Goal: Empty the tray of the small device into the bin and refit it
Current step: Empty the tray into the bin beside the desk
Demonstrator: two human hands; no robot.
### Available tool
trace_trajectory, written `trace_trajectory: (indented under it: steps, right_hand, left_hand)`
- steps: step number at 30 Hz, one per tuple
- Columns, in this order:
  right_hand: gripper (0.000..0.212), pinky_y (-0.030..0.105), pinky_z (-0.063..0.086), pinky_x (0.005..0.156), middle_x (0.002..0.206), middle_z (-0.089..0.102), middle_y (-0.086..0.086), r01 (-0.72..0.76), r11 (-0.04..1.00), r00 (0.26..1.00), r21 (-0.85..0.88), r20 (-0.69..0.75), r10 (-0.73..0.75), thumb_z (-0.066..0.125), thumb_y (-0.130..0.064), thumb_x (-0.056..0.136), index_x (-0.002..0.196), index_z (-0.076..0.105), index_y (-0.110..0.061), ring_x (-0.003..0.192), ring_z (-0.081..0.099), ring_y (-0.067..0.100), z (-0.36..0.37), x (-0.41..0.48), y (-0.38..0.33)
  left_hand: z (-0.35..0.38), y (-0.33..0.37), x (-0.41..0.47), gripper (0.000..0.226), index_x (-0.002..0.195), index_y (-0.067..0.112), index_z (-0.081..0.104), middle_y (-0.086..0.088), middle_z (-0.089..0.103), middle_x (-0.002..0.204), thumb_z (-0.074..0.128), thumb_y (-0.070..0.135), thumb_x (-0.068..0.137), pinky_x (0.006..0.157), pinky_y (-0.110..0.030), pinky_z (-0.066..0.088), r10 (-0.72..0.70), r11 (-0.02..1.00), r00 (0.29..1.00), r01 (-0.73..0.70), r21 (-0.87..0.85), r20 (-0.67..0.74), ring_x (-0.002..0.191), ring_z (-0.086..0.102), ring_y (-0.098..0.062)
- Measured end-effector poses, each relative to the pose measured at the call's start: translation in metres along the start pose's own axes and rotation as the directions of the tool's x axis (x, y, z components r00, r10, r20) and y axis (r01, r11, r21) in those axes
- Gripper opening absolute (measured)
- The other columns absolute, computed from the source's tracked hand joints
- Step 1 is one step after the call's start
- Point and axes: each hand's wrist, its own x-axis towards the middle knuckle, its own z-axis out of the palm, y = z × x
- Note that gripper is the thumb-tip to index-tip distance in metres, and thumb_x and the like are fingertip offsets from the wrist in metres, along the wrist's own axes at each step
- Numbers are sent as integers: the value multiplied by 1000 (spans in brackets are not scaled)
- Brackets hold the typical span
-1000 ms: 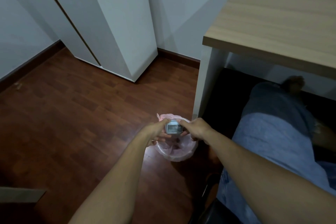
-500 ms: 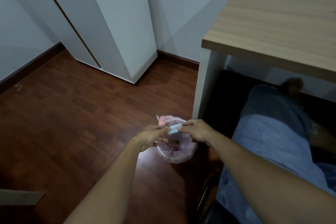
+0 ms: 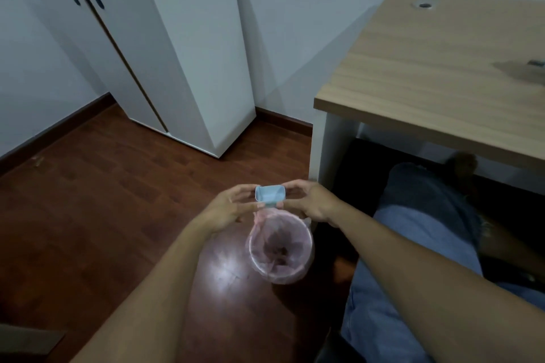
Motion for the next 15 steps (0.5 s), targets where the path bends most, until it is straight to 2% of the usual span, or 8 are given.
trace_trajectory:
  steps: [2, 4, 7, 8, 10, 11, 13, 15]
  right_hand:
    - [59, 15, 52, 78, 138, 74, -4, 78, 996, 996, -52, -27, -80, 90, -23, 91, 145, 69, -16, 127, 71, 15, -9, 2, -30]
    - [58, 17, 50, 73, 143, 71, -4, 147, 983, 987, -110, -49, -153, 88, -27, 93, 147, 68, -19, 123, 68, 11, -17, -1, -66]
    - [58, 23, 57, 81, 147, 70, -1, 230, 955, 965, -187, -83, -248, 87, -29, 94, 148, 68, -20, 126, 67, 14, -27, -5, -118]
    - [58, 25, 60, 79, 146, 71, 0, 250, 949, 959, -191, -89, -270, 87, -28, 94, 148, 67, -18, 123, 70, 17, -31, -9, -134]
    - [56, 28, 63, 70, 144, 73, 2, 282, 941, 947, -187, -100, -304, 85, -26, 96, 148, 67, -15, 109, 79, 24, -40, -20, -165]
    - [55, 24, 61, 64, 143, 73, 2, 297, 932, 940, -206, -107, -323, 84, -27, 98, 148, 66, -14, 94, 81, 22, -46, -27, -180]
    - [53, 14, 54, 53, 141, 72, -2, 315, 913, 926, -260, -127, -356, 81, -28, 100, 149, 66, -16, 64, 72, 11, -59, -42, -205]
    - [51, 12, 53, 51, 139, 73, -6, 335, 899, 911, -284, -146, -385, 81, -29, 100, 148, 66, -18, 62, 69, 9, -74, -59, -223]
  left_hand:
    - [-16, 24, 1, 50, 132, 41, 77, 18, 78, 137, 95, 31, 86, 86, -33, 58, 60, 998, 998, -59, 17, -32, 131, 72, -7]
    - [-32, 54, -4, 49, 132, 40, 77, 15, 79, 139, 93, 29, 87, 82, -32, 58, 123, 992, 991, -122, 34, -56, 132, 72, -8]
    - [-53, 103, -15, 39, 127, 37, 77, 16, 81, 135, 89, 25, 93, 83, -32, 56, 210, 977, 974, -207, 42, -81, 129, 73, -13]
    - [-58, 119, -20, 34, 123, 38, 77, 16, 81, 133, 88, 24, 94, 85, -34, 55, 227, 974, 970, -225, 41, -83, 127, 74, -16]
    - [-67, 150, -30, 34, 122, 39, 77, 12, 81, 135, 87, 25, 94, 93, -38, 53, 275, 961, 957, -270, 64, -92, 126, 75, -18]
    - [-69, 166, -36, 36, 125, 39, 75, 11, 80, 137, 87, 25, 94, 96, -39, 54, 298, 954, 950, -291, 76, -94, 126, 77, -17]
    - [-71, 192, -48, 41, 133, 35, 73, 11, 80, 137, 85, 26, 96, 97, -39, 55, 352, 935, 932, -346, 83, -90, 118, 80, -14]
    - [-68, 215, -56, 45, 140, 30, 71, 11, 81, 135, 84, 28, 97, 96, -39, 55, 409, 911, 908, -401, 93, -89, 110, 81, -13]
